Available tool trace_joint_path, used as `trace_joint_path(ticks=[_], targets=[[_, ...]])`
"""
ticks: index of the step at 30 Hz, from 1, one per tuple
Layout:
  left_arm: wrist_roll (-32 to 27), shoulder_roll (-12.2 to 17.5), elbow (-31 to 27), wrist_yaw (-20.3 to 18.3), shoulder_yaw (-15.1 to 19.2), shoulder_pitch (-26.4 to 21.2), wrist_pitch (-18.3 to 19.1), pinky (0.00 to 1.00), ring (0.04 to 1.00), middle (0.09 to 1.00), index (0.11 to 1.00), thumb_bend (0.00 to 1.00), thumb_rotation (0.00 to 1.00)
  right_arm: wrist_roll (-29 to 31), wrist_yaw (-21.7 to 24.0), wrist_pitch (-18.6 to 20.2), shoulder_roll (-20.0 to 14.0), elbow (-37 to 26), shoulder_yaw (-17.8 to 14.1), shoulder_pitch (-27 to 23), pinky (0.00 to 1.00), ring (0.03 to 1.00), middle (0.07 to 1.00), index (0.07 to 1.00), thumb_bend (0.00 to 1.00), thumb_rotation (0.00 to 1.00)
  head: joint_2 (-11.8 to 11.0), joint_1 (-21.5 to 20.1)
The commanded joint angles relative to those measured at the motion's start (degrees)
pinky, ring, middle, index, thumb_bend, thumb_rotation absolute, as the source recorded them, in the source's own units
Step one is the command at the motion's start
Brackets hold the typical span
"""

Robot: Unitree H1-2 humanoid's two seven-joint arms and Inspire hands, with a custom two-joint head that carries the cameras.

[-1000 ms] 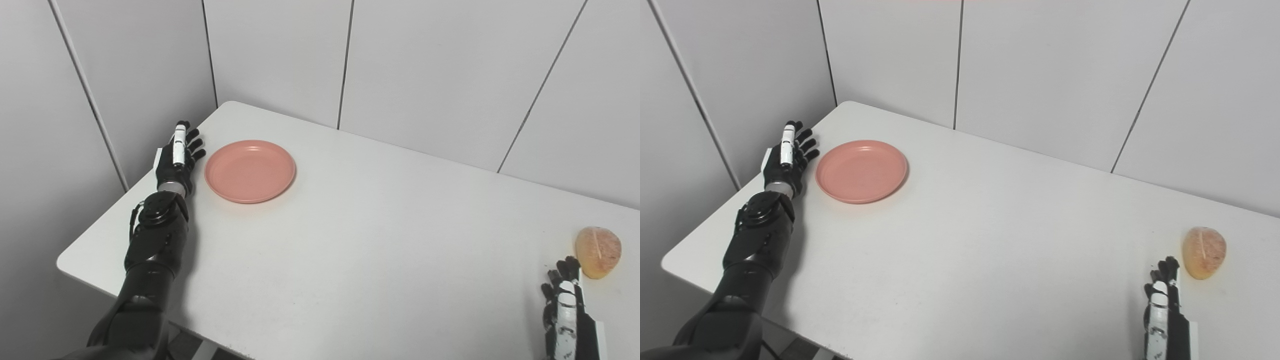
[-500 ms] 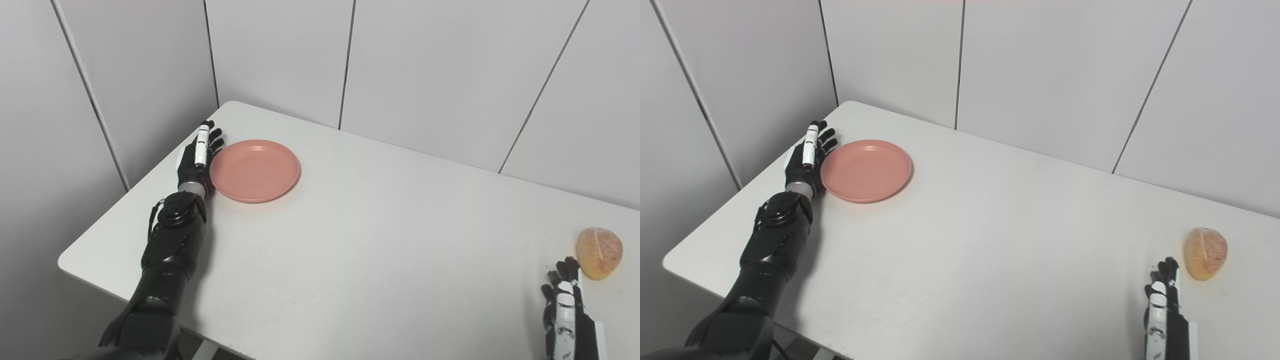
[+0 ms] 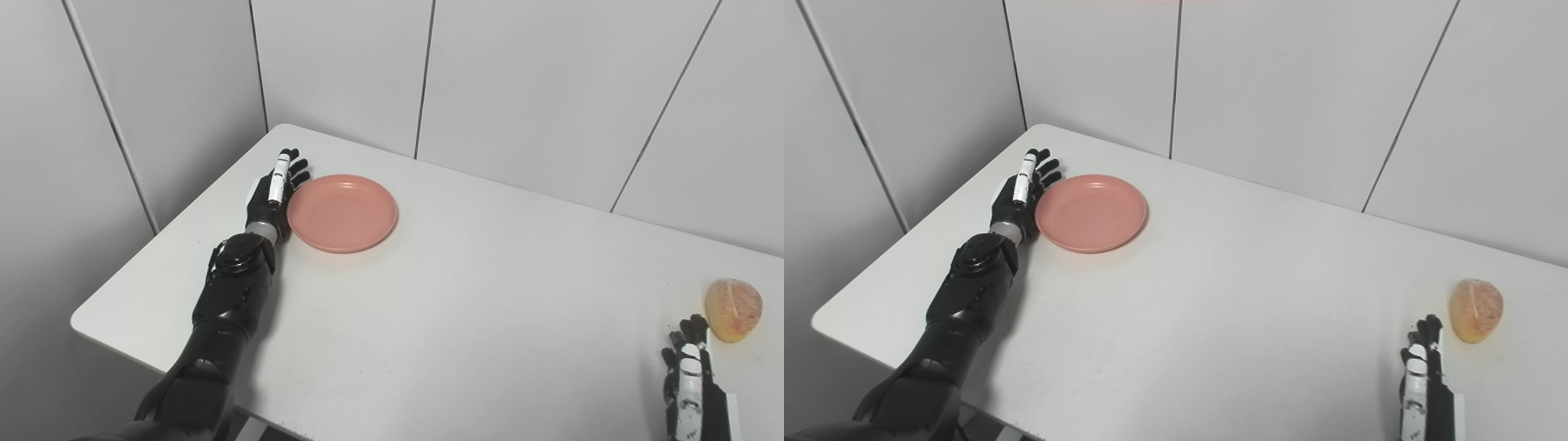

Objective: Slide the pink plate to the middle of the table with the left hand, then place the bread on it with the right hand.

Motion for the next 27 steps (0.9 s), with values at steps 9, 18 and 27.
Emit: trace_joint_path(ticks=[9,18,27], targets=[[4.5,-3.7,2.5,-2.7,-6.5,-2.6,2.2,0.87,0.886,0.892,0.878,0.36,1.00,-2.0,-1.4,-0.9,2.3,1.0,0.8,-0.2,0.99,0.980,0.982,0.979,0.17,1.00,0.8,-1.7],[5.2,-6.3,0.3,-4.7,-9.7,-2.3,3.0,0.88,0.899,0.905,0.893,0.38,1.00,-3.5,-2.2,0.3,3.5,-0.8,1.2,0.5,0.96,0.961,0.962,0.960,0.14,1.00,1.9,-4.0],[4.3,-8.6,-7.0,-5.6,-11.2,-0.6,6.9,0.88,0.899,0.906,0.895,0.36,1.00,-6.4,-2.7,3.8,3.7,-3.5,2.1,0.9,0.92,0.940,0.949,0.944,0.18,1.00,4.3,-7.7]])
